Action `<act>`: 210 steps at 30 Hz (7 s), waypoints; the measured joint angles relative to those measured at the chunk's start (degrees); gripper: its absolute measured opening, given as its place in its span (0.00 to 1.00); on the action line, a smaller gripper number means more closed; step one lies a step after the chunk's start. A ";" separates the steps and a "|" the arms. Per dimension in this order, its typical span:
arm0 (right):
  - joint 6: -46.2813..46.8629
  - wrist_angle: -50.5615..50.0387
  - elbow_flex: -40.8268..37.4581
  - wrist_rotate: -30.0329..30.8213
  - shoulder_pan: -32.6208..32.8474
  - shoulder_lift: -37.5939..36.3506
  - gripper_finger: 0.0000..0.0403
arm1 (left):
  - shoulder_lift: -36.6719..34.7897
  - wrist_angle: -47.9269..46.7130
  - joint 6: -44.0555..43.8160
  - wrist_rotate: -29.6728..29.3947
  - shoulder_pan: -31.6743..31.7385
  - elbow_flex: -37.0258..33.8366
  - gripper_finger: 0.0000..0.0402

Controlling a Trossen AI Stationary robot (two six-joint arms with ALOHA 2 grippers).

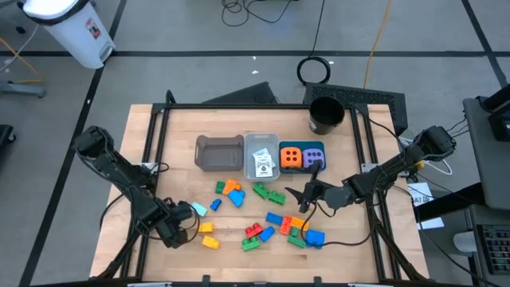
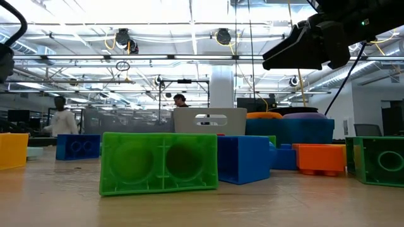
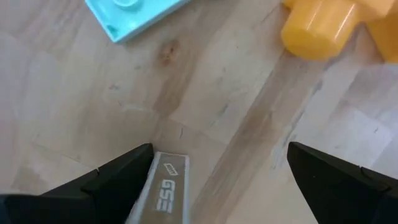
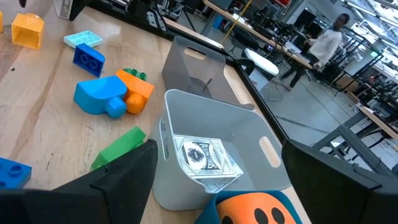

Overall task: Pick & Place Toys
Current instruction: Put the brown playing card box into the gray bin

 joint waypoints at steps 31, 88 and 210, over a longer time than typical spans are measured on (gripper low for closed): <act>0.15 -0.11 0.00 0.00 0.00 0.00 0.82 | -0.02 -11.36 -0.56 21.31 -3.91 0.09 0.94; 0.20 0.39 -0.02 0.00 0.00 0.02 0.82 | -0.02 -6.24 1.55 -18.23 -3.80 9.22 0.18; 15.99 20.04 -0.04 -59.91 -36.51 13.10 0.15 | 3.15 52.87 75.06 -27.58 28.83 13.14 0.74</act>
